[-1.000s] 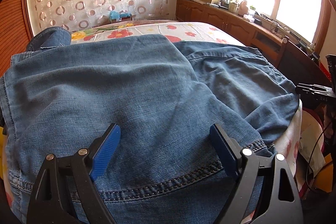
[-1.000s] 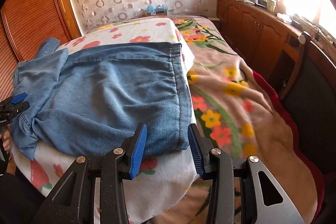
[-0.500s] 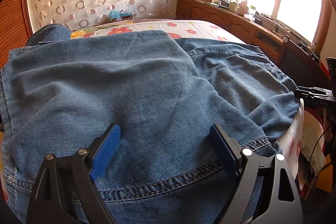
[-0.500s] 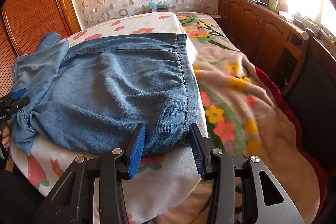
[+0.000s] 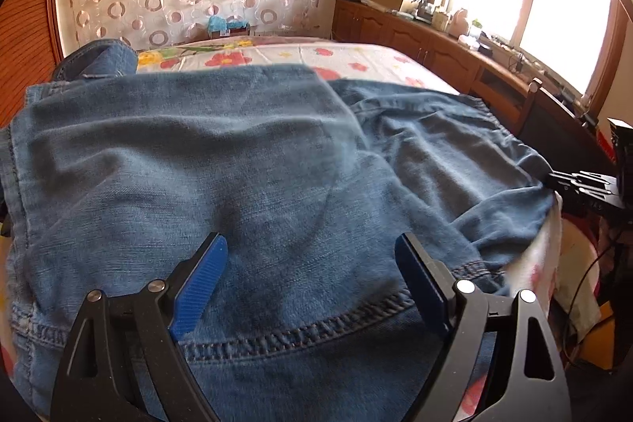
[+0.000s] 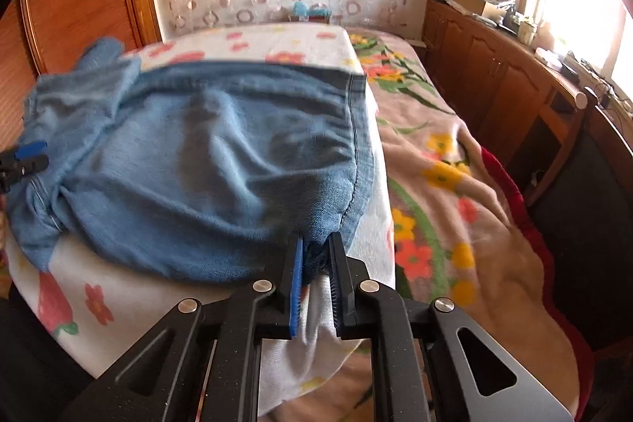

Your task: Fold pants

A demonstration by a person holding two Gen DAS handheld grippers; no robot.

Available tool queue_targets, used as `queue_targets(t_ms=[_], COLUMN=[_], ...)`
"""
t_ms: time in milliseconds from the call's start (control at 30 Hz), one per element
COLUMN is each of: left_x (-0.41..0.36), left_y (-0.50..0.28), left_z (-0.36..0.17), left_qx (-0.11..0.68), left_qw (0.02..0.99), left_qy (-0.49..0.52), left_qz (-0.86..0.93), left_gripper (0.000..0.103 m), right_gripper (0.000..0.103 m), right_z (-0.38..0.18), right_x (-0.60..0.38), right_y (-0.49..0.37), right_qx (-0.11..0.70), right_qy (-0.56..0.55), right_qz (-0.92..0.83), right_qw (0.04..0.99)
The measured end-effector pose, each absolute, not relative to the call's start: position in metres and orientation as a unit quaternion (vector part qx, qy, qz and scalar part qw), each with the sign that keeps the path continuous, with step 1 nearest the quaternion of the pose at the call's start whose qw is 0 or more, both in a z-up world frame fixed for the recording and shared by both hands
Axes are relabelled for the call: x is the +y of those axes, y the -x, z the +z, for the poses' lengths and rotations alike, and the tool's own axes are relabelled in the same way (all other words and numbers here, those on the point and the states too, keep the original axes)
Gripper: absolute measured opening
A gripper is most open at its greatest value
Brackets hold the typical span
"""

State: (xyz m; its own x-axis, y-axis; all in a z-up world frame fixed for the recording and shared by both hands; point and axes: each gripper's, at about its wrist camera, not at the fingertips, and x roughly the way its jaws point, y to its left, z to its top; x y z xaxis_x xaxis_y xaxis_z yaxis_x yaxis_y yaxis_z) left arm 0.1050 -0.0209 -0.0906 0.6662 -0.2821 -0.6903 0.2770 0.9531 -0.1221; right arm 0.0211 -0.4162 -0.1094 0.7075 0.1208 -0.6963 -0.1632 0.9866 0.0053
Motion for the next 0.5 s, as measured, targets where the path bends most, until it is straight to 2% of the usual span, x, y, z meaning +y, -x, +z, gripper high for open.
queue_targets(t_ms=[167,500], left_x=[-0.018,0.002], left_y=[-0.096,-0.088], left_z=[-0.072,-0.056], left_qx=[0.357,0.332], left_qw=[0.922,0.934], left_qy=[0.002,0.012], left_qz=[-0.15,-0.135], left_gripper=[0.087,0.087], right_gripper=[0.009,0.009], right_z=[-0.075,-0.015], right_x=[-0.415,-0.375], right_y=[-0.013,-0.011], right_qx=[0.321,0.253], right_qy=[0.0,0.036], right_qz=[0.106,0.164], right_qw=[0.941,0.953])
